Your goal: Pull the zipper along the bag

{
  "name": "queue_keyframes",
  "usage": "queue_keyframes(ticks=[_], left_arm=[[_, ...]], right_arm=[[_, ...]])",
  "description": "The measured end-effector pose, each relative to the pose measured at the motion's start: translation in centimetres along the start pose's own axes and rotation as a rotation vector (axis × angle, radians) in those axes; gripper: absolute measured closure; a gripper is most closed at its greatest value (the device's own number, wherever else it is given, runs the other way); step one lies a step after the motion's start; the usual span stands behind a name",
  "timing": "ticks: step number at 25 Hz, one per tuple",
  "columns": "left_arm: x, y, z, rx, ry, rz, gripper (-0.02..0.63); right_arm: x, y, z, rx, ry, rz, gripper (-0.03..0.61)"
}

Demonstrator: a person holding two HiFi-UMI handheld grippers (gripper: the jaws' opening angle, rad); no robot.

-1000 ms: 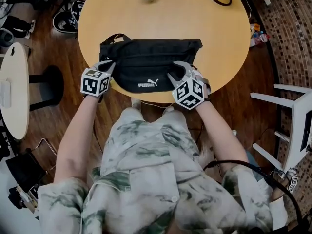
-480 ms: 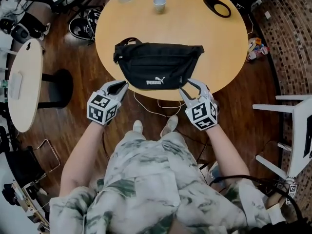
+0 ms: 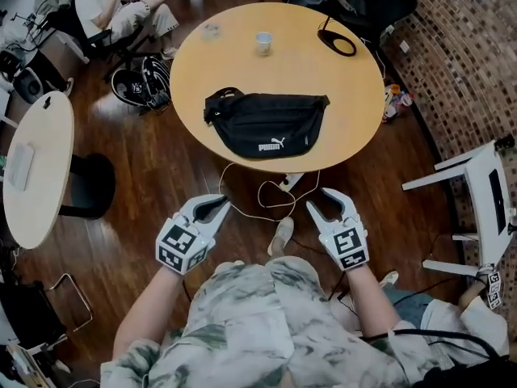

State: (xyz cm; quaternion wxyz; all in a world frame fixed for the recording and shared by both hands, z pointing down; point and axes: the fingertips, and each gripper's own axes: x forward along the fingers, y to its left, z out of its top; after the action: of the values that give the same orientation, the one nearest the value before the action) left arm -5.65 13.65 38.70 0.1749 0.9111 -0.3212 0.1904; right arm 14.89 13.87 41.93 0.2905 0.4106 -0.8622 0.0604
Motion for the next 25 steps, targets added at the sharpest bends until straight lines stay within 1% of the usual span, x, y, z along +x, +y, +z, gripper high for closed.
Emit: queue_keyframes(ticks=[3,6,9,11,14,17,21,25], left_arm=[[-5.0,-2.8,-2.1,0.002,-0.018,-0.058,0.581],[-9.2,-5.2,-4.2,0.019,0.007,-0.114,0.581],[-12.2,-7.5,-5.2,0.043,0.011,-0.140,0.581],[-13.8,-8.7,-5.2,0.050,-0.014,-0.141,0.581],[-15.6,-10.6,-4.7,0.032,-0.067,-0.124,0.581],[-16.9,-12.9,-4.0,0.008,-0.111,-0.109,0.581],[-17.8,-16.9,-4.0,0.029,-0.120,-0.102,0.581],[-18.1,-22.2,-5.0,0.034,-0.121,-0.108,0.581]], right_arm=[[-3.9,5.5,0.8,0.043,-0.018,-0.026,0.411],[-7.7,10.3,1.3,0.103,-0.025,-0.046,0.411],[-11.2,13.8,1.5,0.111,-0.040,-0.045,0.411],[-13.1,15.5,1.9,0.101,-0.054,-0.039,0.411],[-15.6,17.2,2.6,0.089,-0.082,-0.023,0.410],[-18.5,17.9,3.6,0.090,-0.126,-0.013,0.408],[-22.6,19.0,4.1,0.071,-0.187,-0.005,0.407],[-27.6,20.0,2.2,0.058,-0.216,0.006,0.403]])
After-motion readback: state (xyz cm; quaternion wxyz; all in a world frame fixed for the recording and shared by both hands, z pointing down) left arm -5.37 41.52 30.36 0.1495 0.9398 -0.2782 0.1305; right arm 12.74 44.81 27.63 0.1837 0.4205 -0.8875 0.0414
